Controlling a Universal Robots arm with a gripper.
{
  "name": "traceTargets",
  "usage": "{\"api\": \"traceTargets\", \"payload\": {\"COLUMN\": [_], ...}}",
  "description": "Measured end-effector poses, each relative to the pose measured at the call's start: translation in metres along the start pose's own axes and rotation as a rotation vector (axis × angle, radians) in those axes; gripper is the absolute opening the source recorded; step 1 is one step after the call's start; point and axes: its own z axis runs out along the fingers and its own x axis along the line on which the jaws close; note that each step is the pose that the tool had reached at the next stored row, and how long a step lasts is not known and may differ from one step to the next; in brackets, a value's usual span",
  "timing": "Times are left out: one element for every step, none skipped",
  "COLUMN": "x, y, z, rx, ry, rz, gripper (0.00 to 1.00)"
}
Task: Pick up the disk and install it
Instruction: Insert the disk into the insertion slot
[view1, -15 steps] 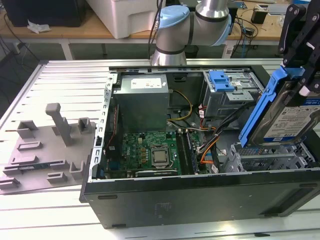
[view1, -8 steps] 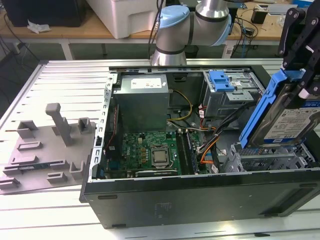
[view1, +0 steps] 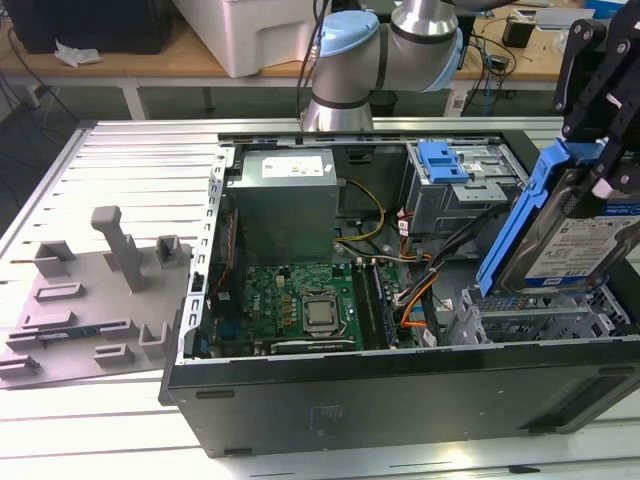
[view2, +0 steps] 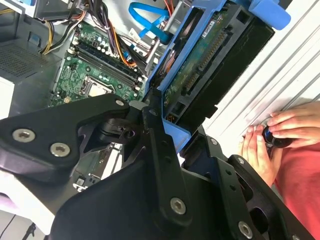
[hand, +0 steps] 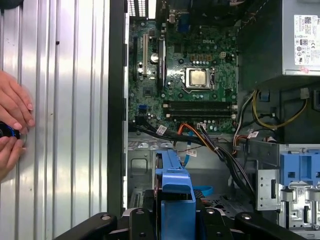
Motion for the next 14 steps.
{"api": "traceTargets", "payload": {"x": [-0.0007, -0.0009, -0.0011, -0.0012, -0.0013, -0.0013, -0.0014, -0.0014, -0.0014, -0.0016, -0.0018, -0.0020, -0.0022, -0.0024], "y": [-0.0001, -0.0003, -0.0007, -0.0012, -0.0021, -0.0026, -0.0029, -0.0030, -0.0030, -0.0032, -0.0032, -0.0033, -0.0033, -0.0033], "z": [0.0004, 0.0009, 0.0014, 0.0018, 0.0025, 0.0030, 0.0035, 0.0044, 0.0051, 0.0057, 0.0061, 0.0065, 0.0071, 0.0076], "rx": [0.0000, 0.0001, 0.0001, 0.0000, 0.0000, 0.0001, 0.0000, 0.0000, 0.0001, 0.0001, 0.0000, 0.0001, 0.0001, 0.0001], "ry": [-0.0001, -0.0002, -0.0003, -0.0002, 0.0001, 0.0001, 0.0002, 0.0000, -0.0001, -0.0002, -0.0002, -0.0001, -0.0001, -0.0002], "rz": [0.000, 0.001, 0.001, 0.001, 0.001, 0.001, 0.001, 0.001, 0.001, 0.001, 0.001, 0.001, 0.002, 0.002], "gripper": [0.37, 0.37, 0.37, 0.37, 0.37, 0.37, 0.37, 0.37, 0.37, 0.37, 0.37, 0.37, 0.37, 0.37]}}
